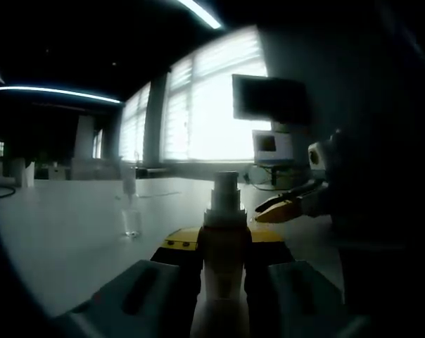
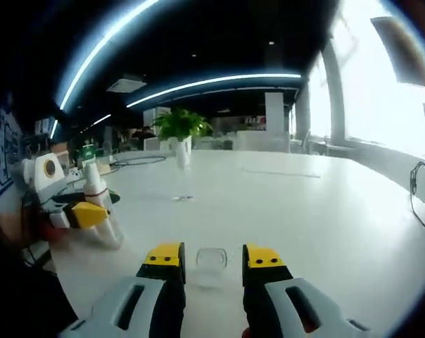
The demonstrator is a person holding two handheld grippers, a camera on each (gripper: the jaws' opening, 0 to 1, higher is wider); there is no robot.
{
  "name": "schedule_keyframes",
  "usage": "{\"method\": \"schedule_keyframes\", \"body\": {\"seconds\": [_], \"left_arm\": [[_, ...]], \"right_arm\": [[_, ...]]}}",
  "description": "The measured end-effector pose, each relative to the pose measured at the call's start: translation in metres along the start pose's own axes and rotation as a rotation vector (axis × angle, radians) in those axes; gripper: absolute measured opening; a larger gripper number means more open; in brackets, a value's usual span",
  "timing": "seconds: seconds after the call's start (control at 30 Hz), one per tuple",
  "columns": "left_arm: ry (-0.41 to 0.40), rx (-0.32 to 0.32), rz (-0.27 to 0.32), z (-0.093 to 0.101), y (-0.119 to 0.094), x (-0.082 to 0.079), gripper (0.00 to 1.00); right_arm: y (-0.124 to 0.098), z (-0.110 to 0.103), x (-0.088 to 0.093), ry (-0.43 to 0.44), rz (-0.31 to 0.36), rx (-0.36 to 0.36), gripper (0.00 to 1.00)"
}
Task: Clamp pump bottle remove cover press pump head put on cover
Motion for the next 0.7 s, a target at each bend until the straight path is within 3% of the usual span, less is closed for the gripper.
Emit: {"method": "schedule_keyframes", "body": {"seconds": [0.7], "left_arm": [[-0.003,-0.003,-0.001,0.0,0.0,0.0,0.13]], "right_arm": [[-0.008,-0.01,-0.022,-0.012,0.118,-0.046,0.28]]}}
Point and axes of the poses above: the point that each gripper's makers call its tool centre point, and the gripper's own axes: y roughly forward along the fingers, z roughly to its right, x roughly out of its underside, the point moved 4 cm from there along -y, roughly backward along the fingers, and after that the axes turned 11 degrees about y, right-handed, at the moved point
